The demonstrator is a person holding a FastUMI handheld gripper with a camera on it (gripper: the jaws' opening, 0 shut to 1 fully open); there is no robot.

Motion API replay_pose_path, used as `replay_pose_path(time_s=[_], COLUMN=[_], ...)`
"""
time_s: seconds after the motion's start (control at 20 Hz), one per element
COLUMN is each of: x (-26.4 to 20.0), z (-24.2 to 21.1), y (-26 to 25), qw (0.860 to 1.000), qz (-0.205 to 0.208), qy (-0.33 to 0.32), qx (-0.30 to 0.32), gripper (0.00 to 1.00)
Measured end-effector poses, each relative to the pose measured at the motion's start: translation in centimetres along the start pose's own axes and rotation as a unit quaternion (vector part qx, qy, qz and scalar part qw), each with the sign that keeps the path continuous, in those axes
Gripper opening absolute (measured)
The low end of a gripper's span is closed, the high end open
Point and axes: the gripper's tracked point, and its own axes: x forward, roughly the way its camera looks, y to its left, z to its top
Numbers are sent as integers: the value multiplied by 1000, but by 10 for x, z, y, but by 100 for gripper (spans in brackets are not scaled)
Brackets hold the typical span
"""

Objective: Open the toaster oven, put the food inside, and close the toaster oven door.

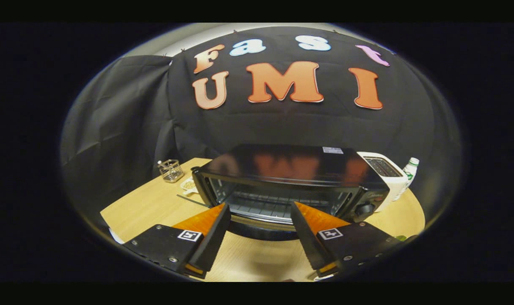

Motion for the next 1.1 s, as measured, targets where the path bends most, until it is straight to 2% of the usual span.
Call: replay_pose_path(time_s=[0.35, 0.55, 0.65, 0.8, 0.95, 1.1], x=[-20, -22, -19, -14, -14, -36], z=[-78, -100, -117, -144, -136, -138], y=[20, 26, 25, 21, 12, 2], qw=[994, 991, 986, 976, 976, 966], qz=[40, 60, 60, 49, 42, 36], qy=[103, 123, 155, 212, 205, 234], qx=[16, -7, -4, 26, 59, 108], gripper=[85, 85, 85, 85, 82, 81])
